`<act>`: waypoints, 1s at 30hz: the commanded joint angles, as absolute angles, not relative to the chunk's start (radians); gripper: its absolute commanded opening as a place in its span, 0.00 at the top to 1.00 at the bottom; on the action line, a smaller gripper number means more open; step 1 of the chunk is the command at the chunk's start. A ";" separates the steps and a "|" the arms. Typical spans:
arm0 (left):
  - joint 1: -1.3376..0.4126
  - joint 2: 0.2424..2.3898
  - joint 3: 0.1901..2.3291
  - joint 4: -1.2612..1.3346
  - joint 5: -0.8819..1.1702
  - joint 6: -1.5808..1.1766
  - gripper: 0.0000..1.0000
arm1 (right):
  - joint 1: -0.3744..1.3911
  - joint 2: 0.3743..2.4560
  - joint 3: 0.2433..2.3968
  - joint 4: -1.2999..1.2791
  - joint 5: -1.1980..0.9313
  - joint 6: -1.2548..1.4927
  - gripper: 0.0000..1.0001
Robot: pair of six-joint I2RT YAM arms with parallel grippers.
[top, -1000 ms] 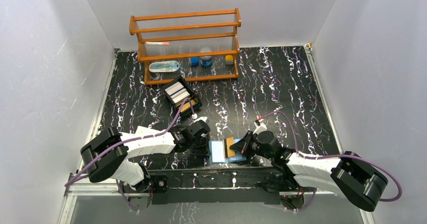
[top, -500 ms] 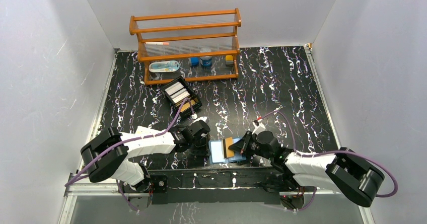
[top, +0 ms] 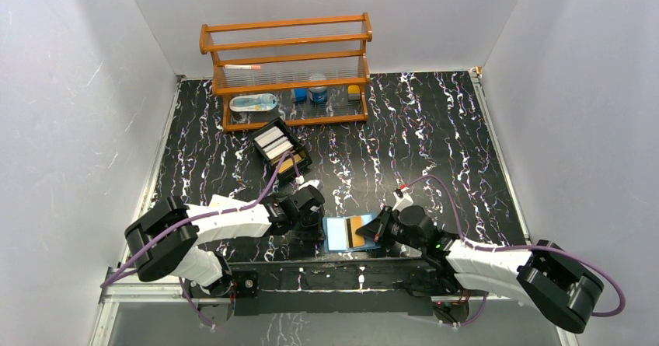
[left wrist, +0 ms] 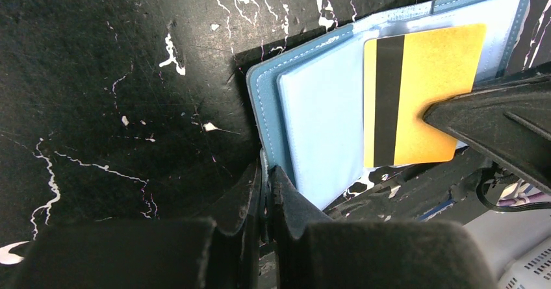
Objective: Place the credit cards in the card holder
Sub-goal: Insert the credit card into the card slot.
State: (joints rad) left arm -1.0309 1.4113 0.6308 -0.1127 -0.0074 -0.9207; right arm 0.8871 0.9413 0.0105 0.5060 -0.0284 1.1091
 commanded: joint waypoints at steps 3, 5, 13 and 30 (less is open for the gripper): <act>-1.035 1.436 0.614 -0.164 -0.027 -0.926 1.00 | 0.903 0.961 0.024 0.450 0.026 1.140 1.00; -1.035 1.437 0.614 -0.163 -0.025 -0.926 1.00 | 0.915 0.962 0.018 0.453 0.048 1.153 1.00; -1.036 1.451 0.623 -0.163 -0.022 -0.921 1.00 | 0.943 1.023 0.005 0.606 0.026 1.158 1.00; -1.037 1.462 0.634 -0.163 -0.011 -0.913 1.00 | 0.943 1.085 0.086 0.491 0.021 1.129 0.87</act>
State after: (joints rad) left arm -1.0309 1.4235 0.6392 -0.1123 -0.0029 -0.9268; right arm 0.9375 1.0569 0.0147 0.6079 0.0223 1.1900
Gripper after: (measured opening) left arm 0.047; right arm 0.073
